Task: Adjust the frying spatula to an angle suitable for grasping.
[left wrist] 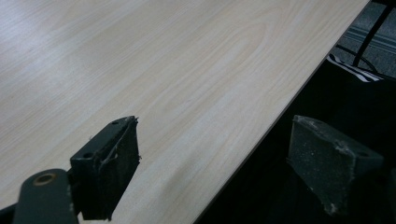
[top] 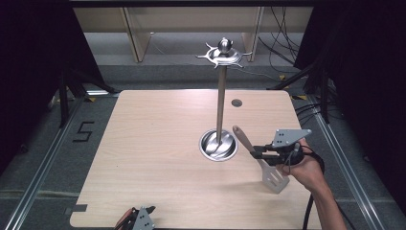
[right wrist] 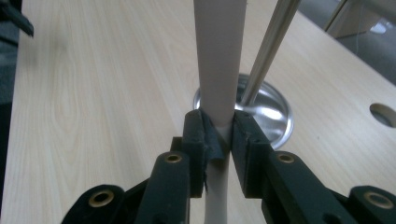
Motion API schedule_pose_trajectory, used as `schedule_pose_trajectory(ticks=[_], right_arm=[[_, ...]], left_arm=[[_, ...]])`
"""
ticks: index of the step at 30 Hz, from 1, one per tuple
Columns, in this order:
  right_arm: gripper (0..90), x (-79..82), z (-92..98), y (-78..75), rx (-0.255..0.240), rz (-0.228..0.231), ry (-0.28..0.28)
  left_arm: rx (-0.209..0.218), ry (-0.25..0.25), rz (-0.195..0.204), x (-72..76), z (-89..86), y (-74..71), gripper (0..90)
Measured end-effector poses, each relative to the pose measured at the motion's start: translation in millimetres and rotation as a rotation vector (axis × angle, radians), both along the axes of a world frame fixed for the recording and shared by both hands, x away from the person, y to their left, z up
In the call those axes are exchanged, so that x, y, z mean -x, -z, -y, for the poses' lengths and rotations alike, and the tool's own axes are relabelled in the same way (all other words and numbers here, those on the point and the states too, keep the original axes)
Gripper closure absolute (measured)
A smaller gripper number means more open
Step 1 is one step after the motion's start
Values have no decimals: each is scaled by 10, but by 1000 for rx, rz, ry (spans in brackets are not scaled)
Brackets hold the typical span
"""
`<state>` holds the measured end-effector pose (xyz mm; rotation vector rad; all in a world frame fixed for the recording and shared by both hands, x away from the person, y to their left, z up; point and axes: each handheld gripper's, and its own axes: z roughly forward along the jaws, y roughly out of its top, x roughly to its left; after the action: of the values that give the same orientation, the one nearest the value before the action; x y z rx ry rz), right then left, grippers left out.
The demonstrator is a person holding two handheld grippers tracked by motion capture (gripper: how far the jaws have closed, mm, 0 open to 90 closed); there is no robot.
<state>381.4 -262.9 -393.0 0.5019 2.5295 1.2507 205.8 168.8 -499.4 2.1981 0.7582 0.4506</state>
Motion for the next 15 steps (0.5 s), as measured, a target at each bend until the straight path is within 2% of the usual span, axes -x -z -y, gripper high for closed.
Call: schedule_pose_trajectory(ticks=[1,2,3,5,6,7,9,10,11,12,15], right_arm=[[769,-4,-4,0,-27,14,-12],[770,0,-8,-10,-41,8,-14],[769,3,-17,-13,-47,22,-9],[770,19,-37,-14,-60,16,-3],[770,12,-62,-33,-77,30,-24],[770,9,-71,-38,-97,32,-23],[770,14,-75,-49,-111,21,-17],[770,5,-85,-71,-143,25,-13],[770,5,-85,-71,-143,25,-13],[770,-1,-87,-88,-170,35,-14],[770,-1,-104,-122,-215,27,-11]], left_arm=[[-13,-4,23,-4,-1,4,157],[-18,-1,32,-7,-3,3,157],[-21,2,23,-4,-5,-1,156],[-16,-3,25,1,0,3,157],[-19,8,6,3,-5,-8,157],[-34,13,27,-3,-11,-15,157],[-32,11,28,-4,-12,-13,157],[-24,-3,24,1,-6,0,157],[-24,-3,24,1,-6,0,157],[-15,-1,26,-3,-3,0,156],[-14,-3,23,1,1,4,156]])
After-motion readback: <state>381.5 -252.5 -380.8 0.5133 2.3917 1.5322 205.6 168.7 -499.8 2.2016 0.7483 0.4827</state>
